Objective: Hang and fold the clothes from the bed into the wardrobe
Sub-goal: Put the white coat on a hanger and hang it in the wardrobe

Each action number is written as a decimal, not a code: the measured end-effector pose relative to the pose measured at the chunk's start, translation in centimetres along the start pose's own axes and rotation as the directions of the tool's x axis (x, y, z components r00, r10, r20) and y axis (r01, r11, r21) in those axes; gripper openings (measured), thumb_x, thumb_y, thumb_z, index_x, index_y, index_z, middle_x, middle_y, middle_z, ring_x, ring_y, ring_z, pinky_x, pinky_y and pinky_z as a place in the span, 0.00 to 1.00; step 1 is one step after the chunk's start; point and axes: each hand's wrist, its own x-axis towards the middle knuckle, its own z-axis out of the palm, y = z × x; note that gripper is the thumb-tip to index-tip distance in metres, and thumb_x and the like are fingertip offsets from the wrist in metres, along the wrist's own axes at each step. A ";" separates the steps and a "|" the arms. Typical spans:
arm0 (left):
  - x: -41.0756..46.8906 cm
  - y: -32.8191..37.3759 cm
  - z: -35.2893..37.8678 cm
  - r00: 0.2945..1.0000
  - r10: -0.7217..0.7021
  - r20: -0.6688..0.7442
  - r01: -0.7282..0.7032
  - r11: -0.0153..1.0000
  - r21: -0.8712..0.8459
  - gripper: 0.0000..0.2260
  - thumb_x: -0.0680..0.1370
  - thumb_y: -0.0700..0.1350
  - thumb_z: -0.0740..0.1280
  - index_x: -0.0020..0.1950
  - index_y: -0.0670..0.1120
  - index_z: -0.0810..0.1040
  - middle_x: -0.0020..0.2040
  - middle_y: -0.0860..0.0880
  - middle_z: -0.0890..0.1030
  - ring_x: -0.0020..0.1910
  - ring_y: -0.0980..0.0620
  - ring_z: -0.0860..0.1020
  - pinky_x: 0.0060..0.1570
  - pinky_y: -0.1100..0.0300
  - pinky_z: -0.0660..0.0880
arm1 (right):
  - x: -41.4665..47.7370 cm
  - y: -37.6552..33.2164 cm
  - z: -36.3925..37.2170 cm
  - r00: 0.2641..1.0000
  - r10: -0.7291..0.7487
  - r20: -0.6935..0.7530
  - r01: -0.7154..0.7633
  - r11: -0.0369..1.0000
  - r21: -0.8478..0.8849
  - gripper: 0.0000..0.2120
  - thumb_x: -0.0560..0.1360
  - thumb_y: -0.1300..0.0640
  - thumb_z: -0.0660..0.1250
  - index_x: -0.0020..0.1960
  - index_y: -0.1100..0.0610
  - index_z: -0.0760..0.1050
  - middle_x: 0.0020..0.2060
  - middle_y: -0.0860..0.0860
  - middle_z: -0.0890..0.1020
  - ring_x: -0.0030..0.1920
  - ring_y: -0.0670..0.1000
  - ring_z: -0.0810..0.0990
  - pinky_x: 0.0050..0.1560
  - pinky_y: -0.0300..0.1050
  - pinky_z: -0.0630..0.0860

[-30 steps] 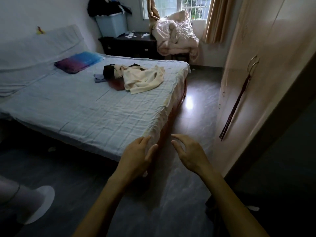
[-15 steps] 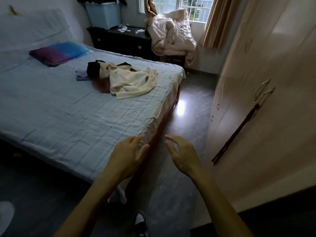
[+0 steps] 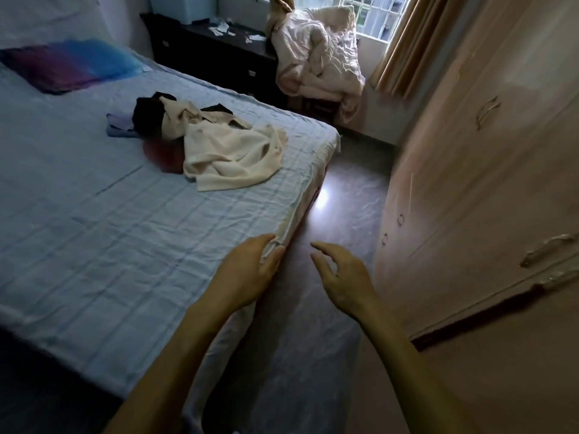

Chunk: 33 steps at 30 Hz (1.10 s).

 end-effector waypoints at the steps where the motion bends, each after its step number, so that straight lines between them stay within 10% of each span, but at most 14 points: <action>1: 1.2 -0.1 0.1 1.000 0.001 0.004 -0.001 1.000 0.004 0.21 0.81 0.55 0.57 0.72 0.48 0.68 0.70 0.48 0.71 0.68 0.51 0.67 0.62 0.64 0.59 | 1.3 0.3 0.1 1.000 0.002 0.010 -0.002 1.000 0.000 0.13 0.79 0.53 0.62 0.63 0.53 0.77 0.59 0.49 0.80 0.58 0.46 0.75 0.57 0.30 0.65; 14: 19.1 2.7 5.7 0.998 -0.053 0.041 0.048 0.991 0.122 0.22 0.81 0.57 0.55 0.72 0.50 0.66 0.71 0.50 0.70 0.68 0.52 0.68 0.66 0.59 0.62 | 17.6 12.3 -2.0 1.000 -0.012 0.005 0.011 0.993 0.120 0.13 0.79 0.53 0.63 0.61 0.52 0.77 0.56 0.47 0.80 0.51 0.37 0.73 0.50 0.18 0.62; 33: 44.6 5.6 11.2 0.970 -0.244 -0.020 0.245 0.964 0.102 0.23 0.80 0.59 0.55 0.72 0.51 0.66 0.71 0.51 0.69 0.68 0.53 0.68 0.65 0.59 0.63 | 43.1 24.9 -6.7 0.982 -0.087 0.171 0.053 0.980 0.190 0.13 0.79 0.51 0.62 0.61 0.54 0.77 0.57 0.48 0.80 0.57 0.44 0.76 0.58 0.33 0.70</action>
